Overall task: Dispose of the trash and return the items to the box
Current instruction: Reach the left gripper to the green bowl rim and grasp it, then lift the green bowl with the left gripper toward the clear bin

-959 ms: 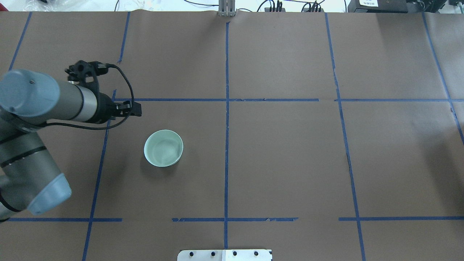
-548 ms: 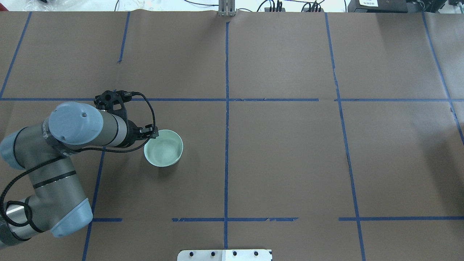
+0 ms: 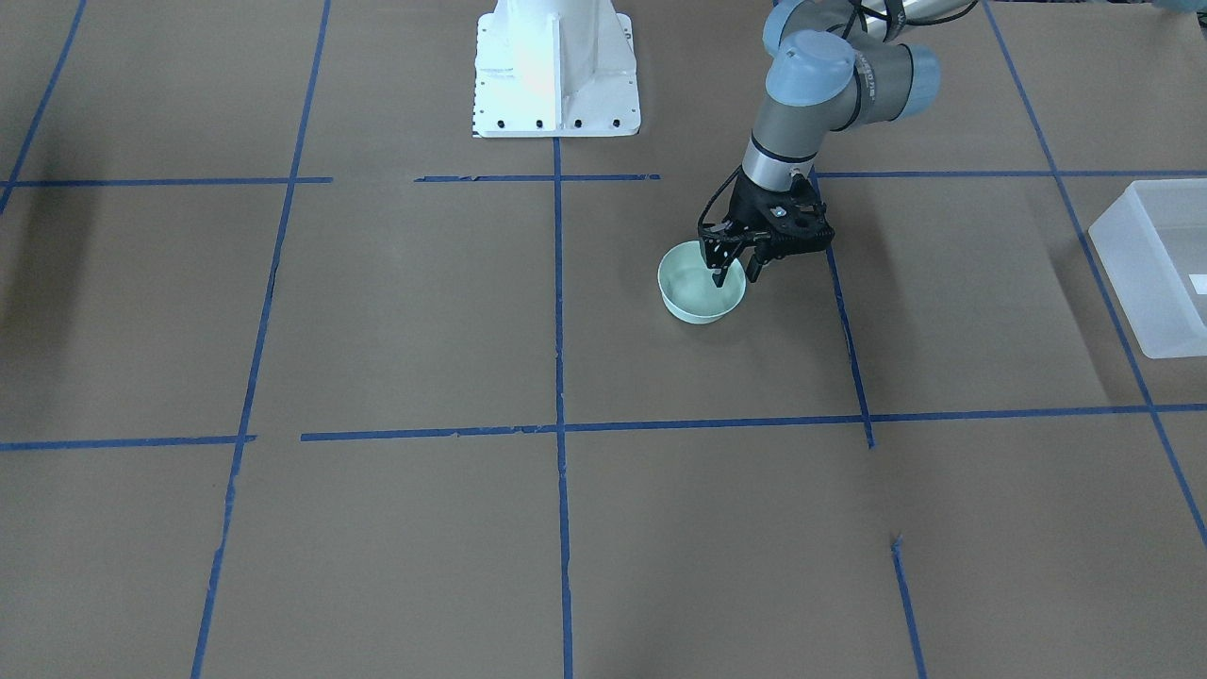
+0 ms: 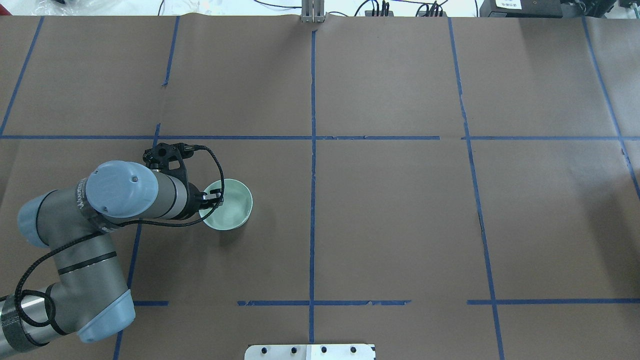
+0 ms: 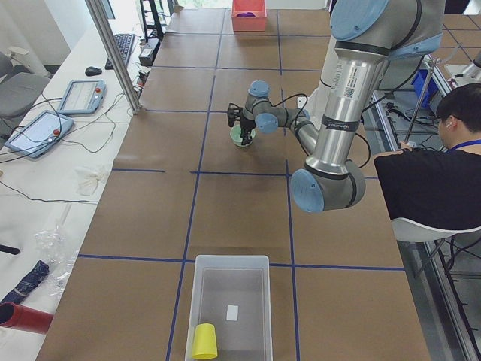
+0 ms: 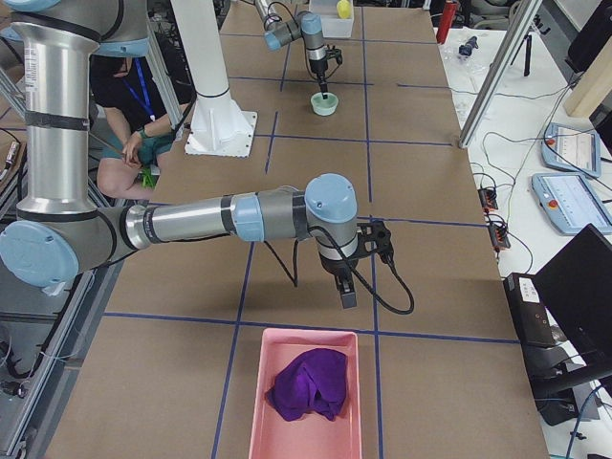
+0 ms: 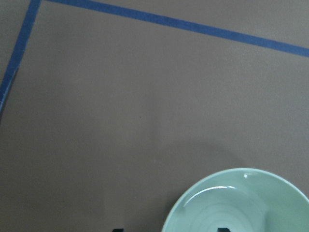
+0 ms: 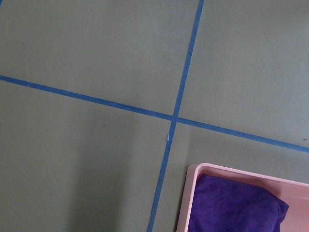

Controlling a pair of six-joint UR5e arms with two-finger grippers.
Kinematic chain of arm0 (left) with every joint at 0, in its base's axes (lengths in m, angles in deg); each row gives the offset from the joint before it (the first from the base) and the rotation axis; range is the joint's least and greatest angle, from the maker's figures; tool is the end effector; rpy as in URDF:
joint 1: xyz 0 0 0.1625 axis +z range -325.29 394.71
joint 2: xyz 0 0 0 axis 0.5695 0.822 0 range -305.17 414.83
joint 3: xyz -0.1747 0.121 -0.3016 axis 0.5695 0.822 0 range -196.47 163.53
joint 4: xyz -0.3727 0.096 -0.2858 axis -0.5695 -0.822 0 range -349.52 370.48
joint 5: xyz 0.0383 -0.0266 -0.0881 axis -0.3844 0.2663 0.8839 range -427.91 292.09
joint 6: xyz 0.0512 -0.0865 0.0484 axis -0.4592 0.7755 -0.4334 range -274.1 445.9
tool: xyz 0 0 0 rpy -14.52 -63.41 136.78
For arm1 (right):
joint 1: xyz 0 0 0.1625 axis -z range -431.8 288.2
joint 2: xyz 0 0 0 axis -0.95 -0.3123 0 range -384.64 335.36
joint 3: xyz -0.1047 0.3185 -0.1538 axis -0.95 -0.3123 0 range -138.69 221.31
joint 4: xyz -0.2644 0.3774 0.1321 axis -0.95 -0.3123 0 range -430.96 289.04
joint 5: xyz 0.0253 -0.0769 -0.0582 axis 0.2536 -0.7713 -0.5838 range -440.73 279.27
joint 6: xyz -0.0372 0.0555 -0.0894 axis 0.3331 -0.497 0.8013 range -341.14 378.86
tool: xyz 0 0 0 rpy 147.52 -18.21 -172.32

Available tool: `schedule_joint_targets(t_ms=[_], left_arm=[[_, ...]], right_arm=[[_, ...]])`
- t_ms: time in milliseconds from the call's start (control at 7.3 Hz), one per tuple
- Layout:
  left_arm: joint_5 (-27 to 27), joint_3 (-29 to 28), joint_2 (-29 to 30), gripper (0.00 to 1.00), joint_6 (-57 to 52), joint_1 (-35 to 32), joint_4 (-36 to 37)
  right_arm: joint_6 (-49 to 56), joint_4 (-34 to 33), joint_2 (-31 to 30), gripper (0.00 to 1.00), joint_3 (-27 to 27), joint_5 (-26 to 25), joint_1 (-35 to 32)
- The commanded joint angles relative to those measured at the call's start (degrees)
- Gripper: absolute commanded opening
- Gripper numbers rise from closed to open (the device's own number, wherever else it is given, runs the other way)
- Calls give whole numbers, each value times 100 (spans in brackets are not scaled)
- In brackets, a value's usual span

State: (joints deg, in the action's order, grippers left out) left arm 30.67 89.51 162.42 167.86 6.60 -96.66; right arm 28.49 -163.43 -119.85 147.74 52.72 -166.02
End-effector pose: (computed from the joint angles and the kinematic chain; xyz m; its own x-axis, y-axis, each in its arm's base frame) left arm 0.5127 -0.4063 0.2524 0.6041 -0.1659 -0.7795 0.2822 0.9592 0.0146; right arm 0.0953 -0.5234 0.5052 0.7336 -0.2151 0.6447 0.0508 0.9633 0.2636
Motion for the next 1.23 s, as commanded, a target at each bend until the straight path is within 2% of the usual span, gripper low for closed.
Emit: schedule_joint_targets(t_ms=[0,274,548,822,1096], left_arm=[[12,98,16,0,-91,-27,17],[55,536,-159,0,-679,-289,79],[571,808,-412,0,-1520,-1122,79],[1151,1266,-1176,0,-3037,-2158,70],[1539,1189,-1756,0,-5274,-3265,61]], right_arm=[[22,1,-32,100,10,-3,0],[40,1,-49,100,10,6,0],[31,10,-49,100,19,6,0],[31,10,-49,100,19,6,0],[40,1,-49,100,19,6,0]])
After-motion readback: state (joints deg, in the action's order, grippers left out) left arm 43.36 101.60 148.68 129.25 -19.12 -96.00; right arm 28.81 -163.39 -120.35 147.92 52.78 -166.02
